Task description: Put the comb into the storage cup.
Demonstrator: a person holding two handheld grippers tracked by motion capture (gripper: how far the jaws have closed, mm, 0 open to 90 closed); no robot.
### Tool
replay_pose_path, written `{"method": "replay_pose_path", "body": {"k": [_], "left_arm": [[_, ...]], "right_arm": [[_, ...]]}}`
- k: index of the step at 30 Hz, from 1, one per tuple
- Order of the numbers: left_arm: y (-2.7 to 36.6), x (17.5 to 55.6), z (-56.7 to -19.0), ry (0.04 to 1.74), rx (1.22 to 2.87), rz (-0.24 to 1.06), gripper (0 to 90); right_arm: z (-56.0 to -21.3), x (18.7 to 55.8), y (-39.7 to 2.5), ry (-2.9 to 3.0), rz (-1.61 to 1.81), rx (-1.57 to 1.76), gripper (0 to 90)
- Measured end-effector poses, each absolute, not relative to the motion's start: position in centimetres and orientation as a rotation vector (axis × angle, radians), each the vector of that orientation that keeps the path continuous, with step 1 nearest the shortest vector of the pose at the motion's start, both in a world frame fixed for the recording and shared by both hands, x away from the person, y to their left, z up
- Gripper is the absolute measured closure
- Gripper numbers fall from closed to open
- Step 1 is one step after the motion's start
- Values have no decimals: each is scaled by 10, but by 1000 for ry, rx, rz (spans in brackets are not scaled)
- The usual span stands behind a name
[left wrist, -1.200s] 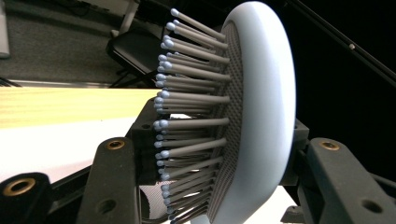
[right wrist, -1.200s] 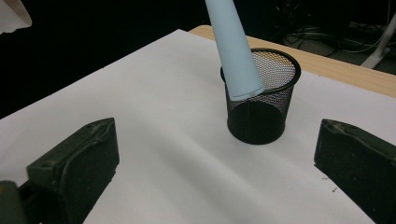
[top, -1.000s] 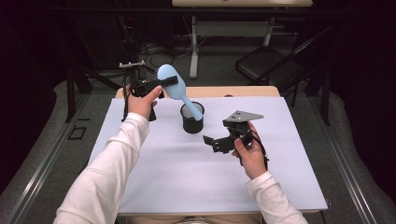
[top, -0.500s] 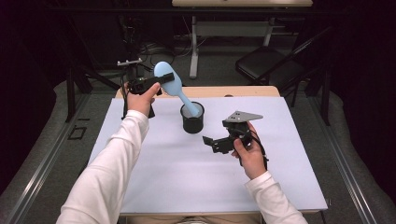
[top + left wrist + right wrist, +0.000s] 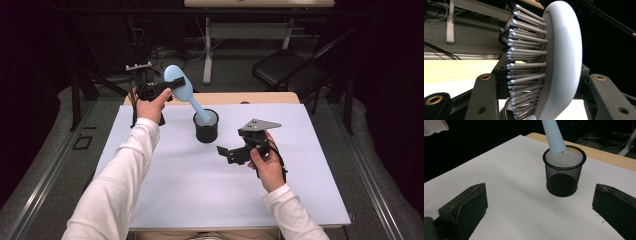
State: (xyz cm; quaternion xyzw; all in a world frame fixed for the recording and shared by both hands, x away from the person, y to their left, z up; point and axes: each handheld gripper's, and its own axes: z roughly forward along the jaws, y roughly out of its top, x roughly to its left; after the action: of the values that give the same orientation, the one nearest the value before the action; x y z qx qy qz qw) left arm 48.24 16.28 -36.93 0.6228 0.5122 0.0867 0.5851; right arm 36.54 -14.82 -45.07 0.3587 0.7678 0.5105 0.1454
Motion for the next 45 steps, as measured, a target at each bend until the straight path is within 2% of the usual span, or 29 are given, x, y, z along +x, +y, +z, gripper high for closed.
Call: {"method": "replay_pose_path", "body": {"k": [45], "left_arm": [[149, 487, -374, 1164, 1508, 316, 490]], "right_arm": [[-450, 365, -148, 2210, 1477, 1035, 0]]}}
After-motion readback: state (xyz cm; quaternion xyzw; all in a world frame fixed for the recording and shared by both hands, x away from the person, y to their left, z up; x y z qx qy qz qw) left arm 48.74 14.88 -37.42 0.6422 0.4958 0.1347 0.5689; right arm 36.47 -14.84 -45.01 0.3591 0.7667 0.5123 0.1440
